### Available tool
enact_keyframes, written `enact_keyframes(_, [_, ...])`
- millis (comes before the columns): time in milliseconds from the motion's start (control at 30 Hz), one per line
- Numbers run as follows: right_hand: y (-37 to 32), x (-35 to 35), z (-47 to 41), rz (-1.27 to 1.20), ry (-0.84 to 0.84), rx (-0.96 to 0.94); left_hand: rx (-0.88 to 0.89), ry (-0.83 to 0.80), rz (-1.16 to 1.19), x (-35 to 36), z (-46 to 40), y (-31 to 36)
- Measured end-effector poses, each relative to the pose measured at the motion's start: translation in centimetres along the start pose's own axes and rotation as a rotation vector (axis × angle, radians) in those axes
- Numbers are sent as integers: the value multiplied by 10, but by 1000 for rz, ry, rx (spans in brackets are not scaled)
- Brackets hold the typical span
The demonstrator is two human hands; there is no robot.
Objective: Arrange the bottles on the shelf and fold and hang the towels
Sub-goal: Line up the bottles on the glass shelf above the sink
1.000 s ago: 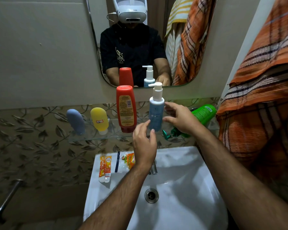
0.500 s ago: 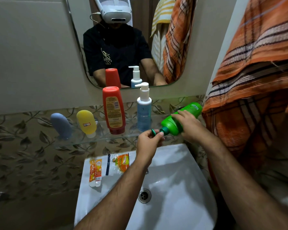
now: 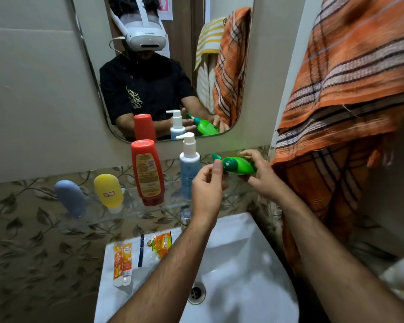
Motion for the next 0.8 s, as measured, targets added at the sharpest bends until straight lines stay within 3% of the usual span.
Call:
enact_keyframes(167, [-15,-21,-15,-268,25,27,115,-19,40,17,-8,18])
enact_keyframes(300, [-17,-27,-25,-400,64,91,116,-75,-90,37,-18,10])
enact_keyframes(533, [-3,-27,-29,-552,-15,258,29,-135,-371,49,-37,-30])
enact_keyframes(800, [40,-7,-18,-332,39,362,24,-141,-498,44,-45,-50])
Point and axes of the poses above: each hand's wrist, its own z-axis away from the middle knuckle, its own x-axis out of the palm, y = z × x, the point moved 8 cm from there along -z, towards the middle knuckle, and after that the axes turned 9 degrees about y, right-handed, at the moved point
